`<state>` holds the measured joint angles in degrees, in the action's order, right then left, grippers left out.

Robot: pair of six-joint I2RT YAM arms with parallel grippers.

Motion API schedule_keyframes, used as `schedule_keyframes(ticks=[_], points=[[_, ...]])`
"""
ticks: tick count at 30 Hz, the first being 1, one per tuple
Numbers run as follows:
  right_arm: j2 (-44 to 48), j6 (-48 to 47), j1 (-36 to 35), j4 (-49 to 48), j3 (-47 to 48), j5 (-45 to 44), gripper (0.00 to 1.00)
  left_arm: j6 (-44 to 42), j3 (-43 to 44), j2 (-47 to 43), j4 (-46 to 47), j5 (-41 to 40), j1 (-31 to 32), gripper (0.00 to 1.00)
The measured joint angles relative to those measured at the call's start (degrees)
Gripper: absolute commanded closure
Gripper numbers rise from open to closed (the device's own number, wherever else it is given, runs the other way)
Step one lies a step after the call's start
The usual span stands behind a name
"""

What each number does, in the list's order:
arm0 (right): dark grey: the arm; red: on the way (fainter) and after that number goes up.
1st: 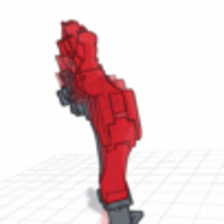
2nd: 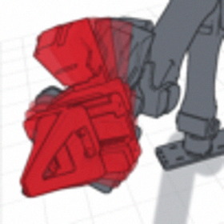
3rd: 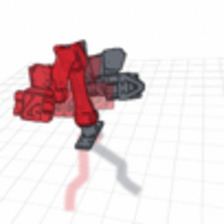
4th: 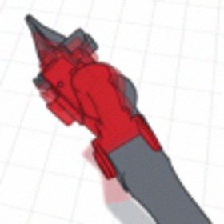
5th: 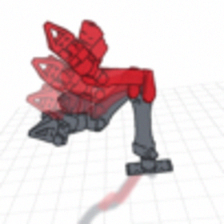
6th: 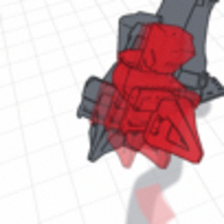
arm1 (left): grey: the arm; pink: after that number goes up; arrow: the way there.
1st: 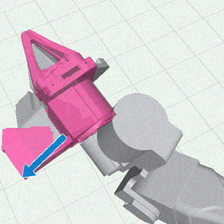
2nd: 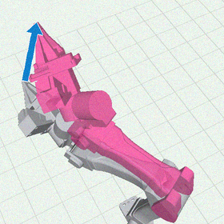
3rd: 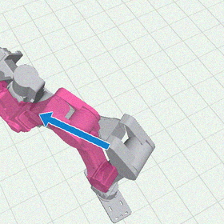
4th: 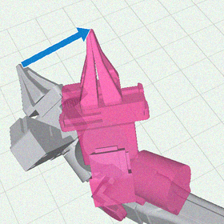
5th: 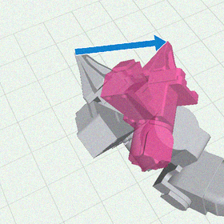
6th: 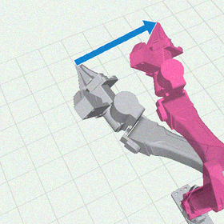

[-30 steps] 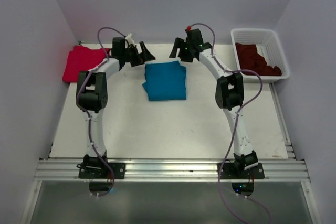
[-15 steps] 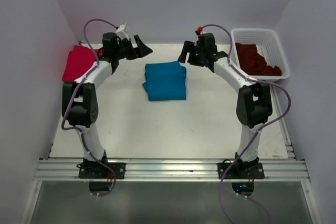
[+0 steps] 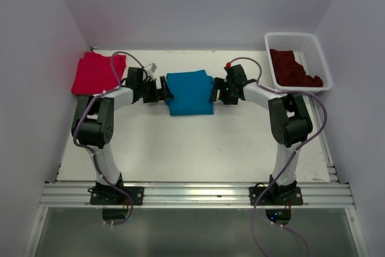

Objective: Fold and stack the t-shirts
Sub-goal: Fold the tshirt

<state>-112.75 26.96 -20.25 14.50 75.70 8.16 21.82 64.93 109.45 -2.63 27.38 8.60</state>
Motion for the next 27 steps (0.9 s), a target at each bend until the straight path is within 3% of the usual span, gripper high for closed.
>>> schedule_keyframes(ticks=[6,12,20,27], points=[[0.0,0.4,0.0,-1.4,-1.2,2.0,0.25,-0.3,-0.1,0.4,1.9,0.8,0.0,0.00],[0.0,0.9,0.0,-2.6,-1.2,3.7,0.25,1.9,1.2,6.0,12.1,9.1,-0.2,0.00],[-0.2,1.4,0.0,-3.4,-1.2,5.1,0.27,15.5,6.8,19.3,34.6,26.2,-0.1,0.02],[-1.2,1.8,-0.1,-3.8,-1.2,5.6,0.28,22.6,9.3,23.1,42.8,30.2,1.2,0.02]])
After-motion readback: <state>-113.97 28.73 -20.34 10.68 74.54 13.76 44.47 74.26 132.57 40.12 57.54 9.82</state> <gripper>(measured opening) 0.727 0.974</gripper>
